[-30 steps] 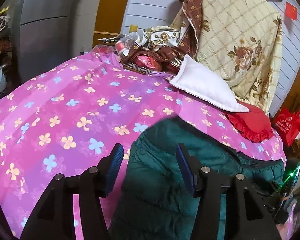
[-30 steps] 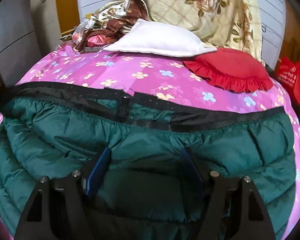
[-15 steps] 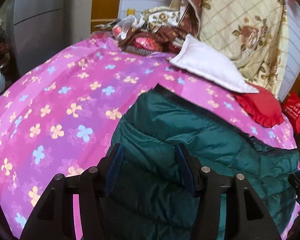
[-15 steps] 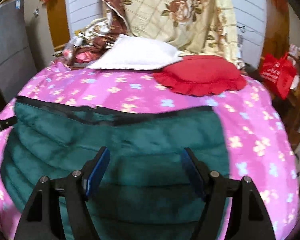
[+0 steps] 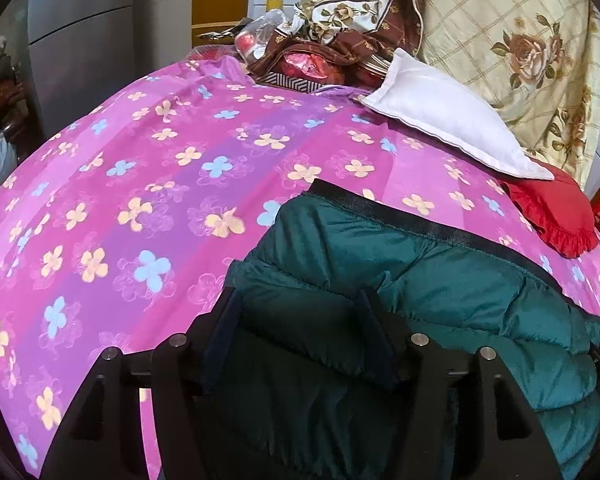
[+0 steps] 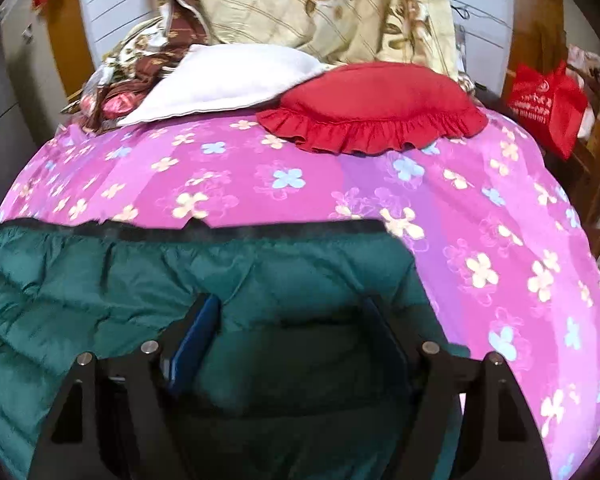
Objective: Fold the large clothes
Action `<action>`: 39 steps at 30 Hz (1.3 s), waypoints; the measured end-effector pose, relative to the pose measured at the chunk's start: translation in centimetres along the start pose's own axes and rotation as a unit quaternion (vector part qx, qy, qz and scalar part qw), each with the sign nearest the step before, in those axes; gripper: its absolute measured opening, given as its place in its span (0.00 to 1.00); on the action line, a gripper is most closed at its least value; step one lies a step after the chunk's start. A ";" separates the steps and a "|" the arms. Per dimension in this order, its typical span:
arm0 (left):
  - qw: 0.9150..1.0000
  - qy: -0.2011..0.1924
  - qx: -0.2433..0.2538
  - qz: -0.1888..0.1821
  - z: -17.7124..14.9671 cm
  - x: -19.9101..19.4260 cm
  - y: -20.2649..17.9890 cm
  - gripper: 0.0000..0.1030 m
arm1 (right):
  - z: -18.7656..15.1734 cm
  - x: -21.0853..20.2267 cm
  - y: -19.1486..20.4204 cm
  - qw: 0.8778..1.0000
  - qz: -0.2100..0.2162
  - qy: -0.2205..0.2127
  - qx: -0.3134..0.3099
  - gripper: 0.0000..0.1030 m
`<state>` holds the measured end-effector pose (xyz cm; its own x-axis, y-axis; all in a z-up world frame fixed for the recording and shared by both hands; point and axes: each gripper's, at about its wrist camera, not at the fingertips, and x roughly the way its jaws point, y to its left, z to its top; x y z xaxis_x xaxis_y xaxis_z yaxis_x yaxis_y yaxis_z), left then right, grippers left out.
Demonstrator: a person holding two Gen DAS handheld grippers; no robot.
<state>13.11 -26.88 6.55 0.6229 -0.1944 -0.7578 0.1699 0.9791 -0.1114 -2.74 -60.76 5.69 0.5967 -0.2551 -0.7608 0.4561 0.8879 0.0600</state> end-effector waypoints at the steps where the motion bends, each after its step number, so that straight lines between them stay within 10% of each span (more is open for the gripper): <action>1: 1.000 -0.002 0.001 0.004 0.0 0.2 -0.1 0.53 | 0.1 0.6 -0.1 1.000 0.001 0.001 0.005 0.76; 8: 1.000 -0.005 0.007 0.005 -0.1 0.6 -0.2 0.54 | 0.3 1.0 -0.2 1.000 -0.004 -0.003 0.012 0.77; 18: 0.999 -0.026 0.023 -0.018 -1.6 -4.8 1.8 0.54 | -3.3 -9.4 0.4 0.998 0.027 -0.043 -0.032 0.77; 27: 0.999 -0.017 0.036 -0.010 -4.3 -4.8 2.3 0.54 | -5.4 -5.3 -0.5 1.000 0.008 0.005 -0.002 0.82; 39: 0.999 -0.004 0.027 -0.020 -5.7 -6.8 2.4 0.54 | -7.7 -11.2 -0.7 1.000 0.011 -0.015 0.003 0.83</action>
<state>4.88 -22.91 7.79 0.6209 -0.2339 -0.7482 0.2358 0.9660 -0.1064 -14.83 -55.57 9.17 0.6262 -0.2471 -0.7395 0.4462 0.8914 0.0799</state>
